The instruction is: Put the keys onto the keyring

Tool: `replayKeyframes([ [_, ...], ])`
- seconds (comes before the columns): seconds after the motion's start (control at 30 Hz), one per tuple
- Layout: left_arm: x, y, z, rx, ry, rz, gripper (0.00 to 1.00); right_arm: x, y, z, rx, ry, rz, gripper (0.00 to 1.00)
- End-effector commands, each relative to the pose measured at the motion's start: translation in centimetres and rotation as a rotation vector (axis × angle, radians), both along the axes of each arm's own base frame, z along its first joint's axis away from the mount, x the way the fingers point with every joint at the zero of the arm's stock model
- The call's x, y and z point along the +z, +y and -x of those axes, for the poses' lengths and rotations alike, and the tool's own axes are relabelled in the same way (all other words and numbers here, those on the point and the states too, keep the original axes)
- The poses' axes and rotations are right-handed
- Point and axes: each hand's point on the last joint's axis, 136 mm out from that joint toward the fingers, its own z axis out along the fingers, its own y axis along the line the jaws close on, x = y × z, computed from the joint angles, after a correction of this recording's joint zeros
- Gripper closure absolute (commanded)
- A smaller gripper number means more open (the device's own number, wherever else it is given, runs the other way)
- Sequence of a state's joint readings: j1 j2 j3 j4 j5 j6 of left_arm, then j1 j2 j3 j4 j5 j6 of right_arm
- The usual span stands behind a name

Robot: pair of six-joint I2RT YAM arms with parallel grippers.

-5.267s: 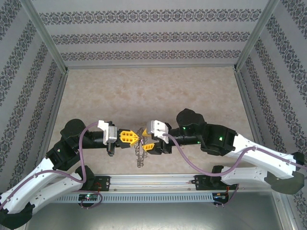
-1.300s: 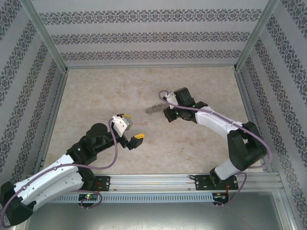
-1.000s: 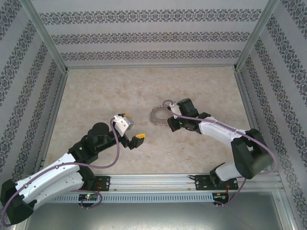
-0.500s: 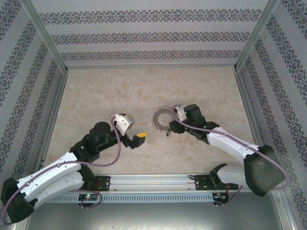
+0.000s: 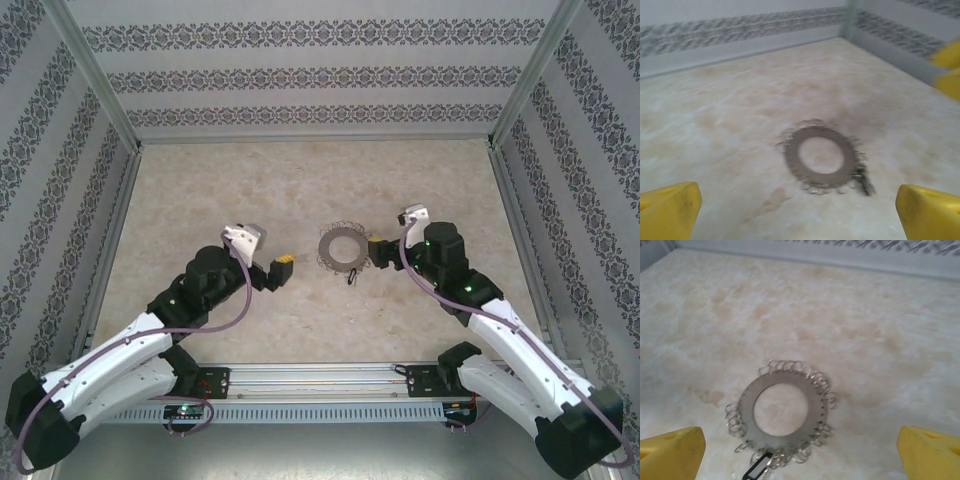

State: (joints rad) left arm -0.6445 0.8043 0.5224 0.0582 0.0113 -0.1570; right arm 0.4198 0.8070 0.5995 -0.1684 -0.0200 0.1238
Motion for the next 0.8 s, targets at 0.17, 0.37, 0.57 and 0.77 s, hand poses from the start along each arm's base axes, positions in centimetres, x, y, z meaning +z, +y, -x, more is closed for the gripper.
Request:
replayKeyframes([
  [0.17, -5.4, 10.1, -6.0, 0.440, 0.123, 0.029, 0.00, -1.9, -9.6, -1.2, -0.362, -0.164, 0.017, 0.02],
  [0.37, -7.4, 15.6, -9.0, 0.639, 0.147, -0.020, 0.00, -4.6, -13.3, -2.1, -0.489, -0.208, -0.014, 0.02],
  [0.57, -6.5, 18.7, -10.7, 0.717, 0.013, -0.159, 0.00, -6.6, -13.2, -4.6, -0.447, -0.186, 0.030, 0.02],
  [0.77, -9.6, 21.2, -11.2, 0.763, 0.005, -0.200, 0.00, -7.7, -12.7, -7.2, -0.398, -0.169, 0.056, 0.02],
])
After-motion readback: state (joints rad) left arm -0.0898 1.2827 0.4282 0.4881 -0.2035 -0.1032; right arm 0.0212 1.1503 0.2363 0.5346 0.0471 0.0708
